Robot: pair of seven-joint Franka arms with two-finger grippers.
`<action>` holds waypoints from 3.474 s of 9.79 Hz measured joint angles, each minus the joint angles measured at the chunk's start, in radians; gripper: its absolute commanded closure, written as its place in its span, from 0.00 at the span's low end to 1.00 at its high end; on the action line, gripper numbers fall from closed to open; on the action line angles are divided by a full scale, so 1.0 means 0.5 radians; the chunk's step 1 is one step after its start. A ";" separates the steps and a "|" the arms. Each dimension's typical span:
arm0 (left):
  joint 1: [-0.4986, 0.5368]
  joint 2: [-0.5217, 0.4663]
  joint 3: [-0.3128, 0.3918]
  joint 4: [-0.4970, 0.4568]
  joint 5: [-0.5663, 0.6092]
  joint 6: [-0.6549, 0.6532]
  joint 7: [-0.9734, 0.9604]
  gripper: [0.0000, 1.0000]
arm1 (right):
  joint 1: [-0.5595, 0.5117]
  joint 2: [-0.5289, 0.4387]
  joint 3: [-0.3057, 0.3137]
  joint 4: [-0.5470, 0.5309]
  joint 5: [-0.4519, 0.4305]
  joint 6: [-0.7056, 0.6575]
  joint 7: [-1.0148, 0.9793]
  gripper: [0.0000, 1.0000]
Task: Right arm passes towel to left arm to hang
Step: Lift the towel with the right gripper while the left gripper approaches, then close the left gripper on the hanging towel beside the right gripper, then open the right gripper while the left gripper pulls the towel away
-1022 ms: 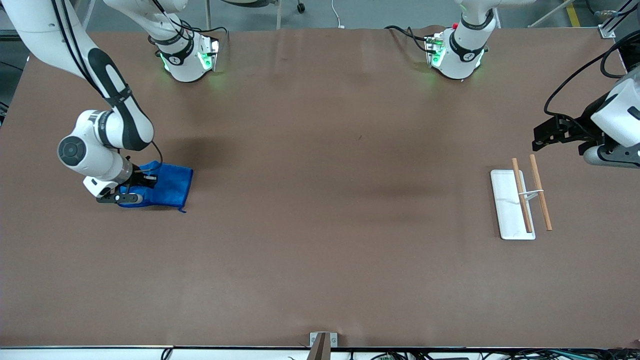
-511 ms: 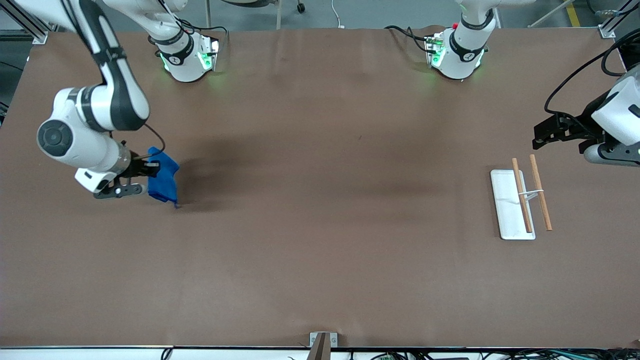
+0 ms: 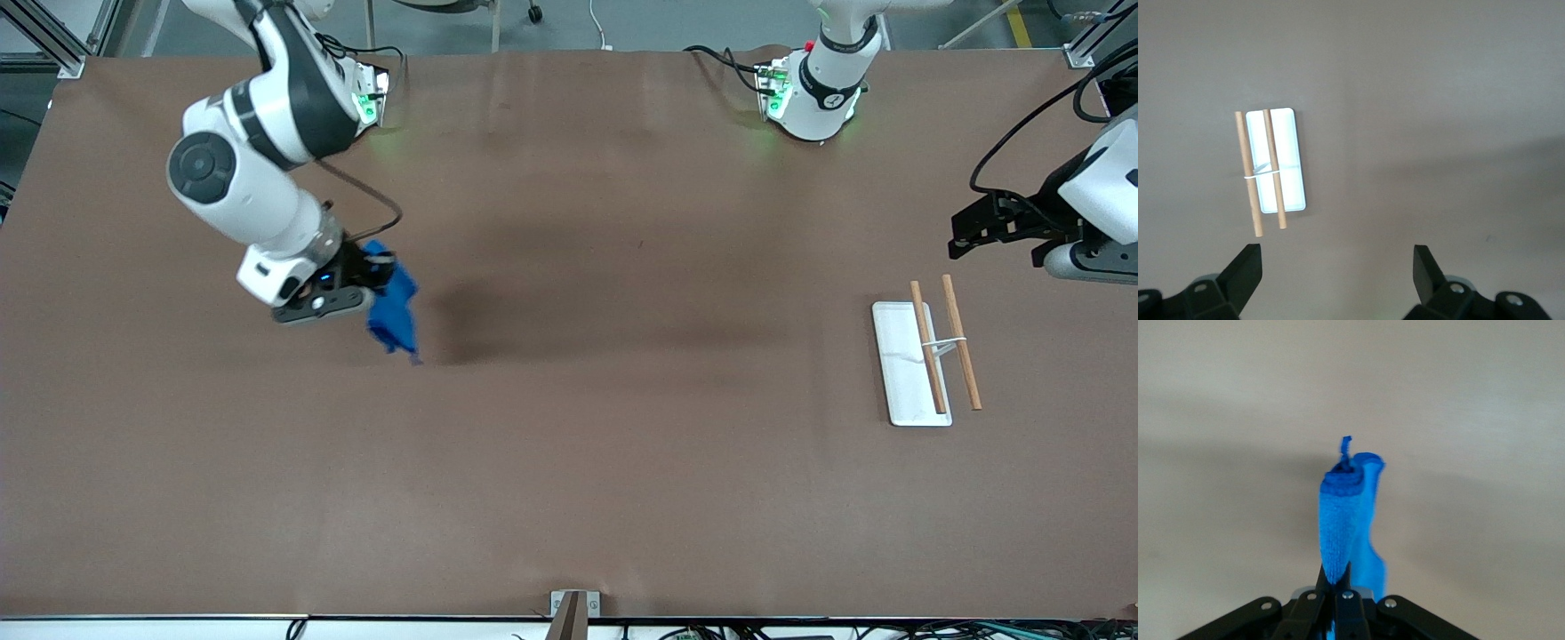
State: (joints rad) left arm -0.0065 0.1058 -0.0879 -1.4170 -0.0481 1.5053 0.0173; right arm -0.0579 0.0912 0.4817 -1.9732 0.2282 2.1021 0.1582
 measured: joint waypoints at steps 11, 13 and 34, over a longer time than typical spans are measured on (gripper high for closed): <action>-0.032 0.062 -0.017 -0.873 -1.841 -0.143 0.297 0.00 | 0.088 0.578 0.813 0.527 1.937 0.852 -0.044 1.00; -0.028 0.061 -0.012 -1.131 -2.069 -0.107 0.587 0.01 | 0.130 0.582 0.827 0.557 2.288 0.852 -0.219 1.00; 0.117 -0.008 -0.194 -1.748 -3.296 0.086 1.142 1.00 | 0.209 0.592 0.831 0.558 2.743 0.843 -0.583 1.00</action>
State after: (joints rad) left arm 0.0517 0.1019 -0.1851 -2.2912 -1.6960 1.5483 0.5882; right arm 0.0467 0.3871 0.8970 -1.6941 1.5994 2.5233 -0.1331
